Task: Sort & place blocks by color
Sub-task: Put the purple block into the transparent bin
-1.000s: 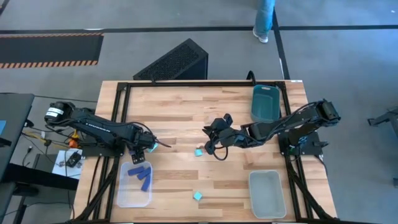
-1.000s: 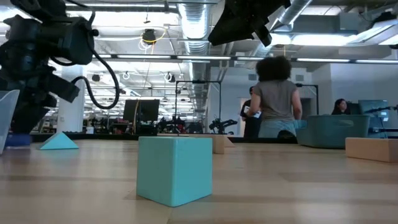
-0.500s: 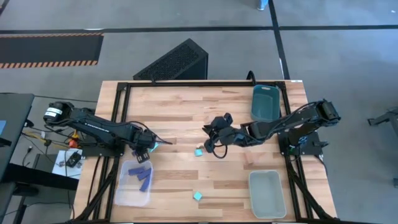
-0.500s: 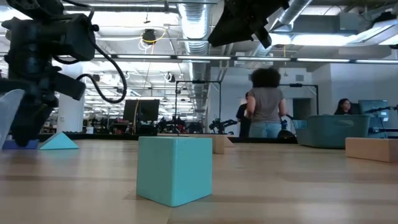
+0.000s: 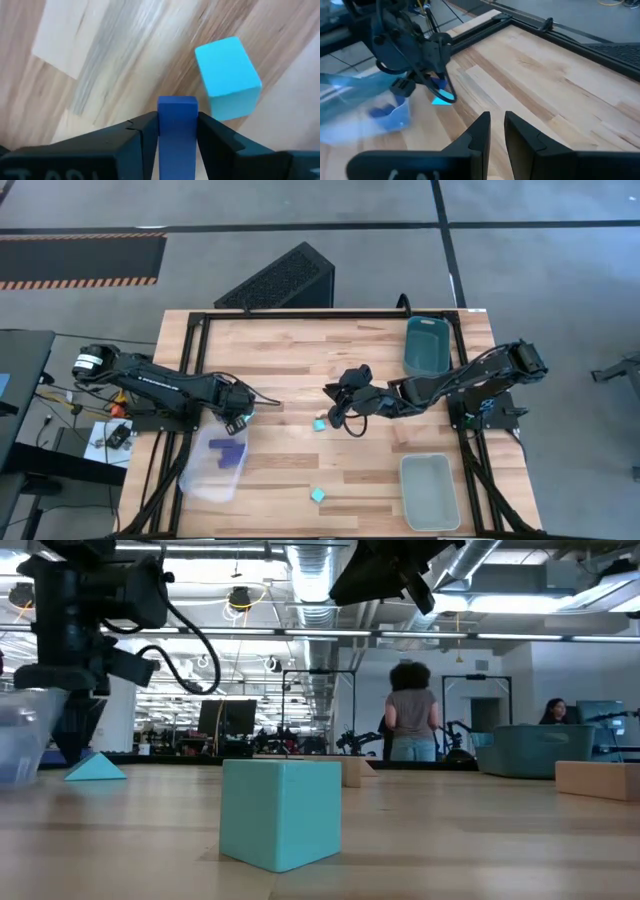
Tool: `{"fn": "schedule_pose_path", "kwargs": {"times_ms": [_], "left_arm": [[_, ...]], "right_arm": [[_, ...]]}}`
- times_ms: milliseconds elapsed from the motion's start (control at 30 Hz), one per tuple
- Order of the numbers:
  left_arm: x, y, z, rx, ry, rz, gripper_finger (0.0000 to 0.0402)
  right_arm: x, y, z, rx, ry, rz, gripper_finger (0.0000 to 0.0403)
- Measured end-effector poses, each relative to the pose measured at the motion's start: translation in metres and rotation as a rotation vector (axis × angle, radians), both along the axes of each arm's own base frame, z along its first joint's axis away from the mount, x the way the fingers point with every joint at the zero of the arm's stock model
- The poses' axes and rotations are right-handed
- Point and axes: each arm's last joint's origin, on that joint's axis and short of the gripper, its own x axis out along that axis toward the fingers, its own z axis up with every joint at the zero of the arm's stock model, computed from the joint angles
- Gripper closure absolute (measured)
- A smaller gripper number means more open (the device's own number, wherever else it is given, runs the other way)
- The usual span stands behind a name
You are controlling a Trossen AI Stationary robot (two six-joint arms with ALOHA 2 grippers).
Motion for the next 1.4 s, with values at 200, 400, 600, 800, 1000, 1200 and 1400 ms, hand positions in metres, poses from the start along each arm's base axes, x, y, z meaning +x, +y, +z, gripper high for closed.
{"fn": "schedule_pose_path", "kwargs": {"times_ms": [200, 400, 600, 800, 1000, 1200, 1400], "left_arm": [[0.006, -0.001, 0.017, -0.005, 0.004, -0.007, 0.0310], [0.014, -0.002, 0.049, 0.014, 0.007, -0.002, 0.0328], [0.030, -0.022, 0.099, 0.000, -0.169, -0.033, 0.0314], [0.019, -0.079, 0.109, -0.082, -0.321, -0.133, 0.0316], [-0.011, -0.122, 0.096, -0.149, -0.319, -0.062, 0.0305], [-0.037, -0.125, 0.066, -0.101, -0.260, 0.149, 0.0280], [-0.054, -0.121, 0.031, -0.141, -0.113, 0.365, 0.0236]], "right_arm": [[0.001, 0.000, 0.001, 0.011, -0.020, 0.000, 0.0324], [0.001, 0.001, 0.002, 0.020, -0.026, 0.002, 0.0324], [0.001, 0.001, 0.002, 0.023, -0.027, 0.001, 0.0324], [0.001, 0.002, 0.001, 0.025, -0.020, 0.009, 0.0324], [0.000, 0.003, 0.001, 0.029, -0.013, 0.021, 0.0324], [0.002, -0.005, 0.000, 0.022, -0.005, 0.008, 0.0324], [0.004, -0.013, 0.001, 0.035, -0.003, 0.037, 0.0324]]}}
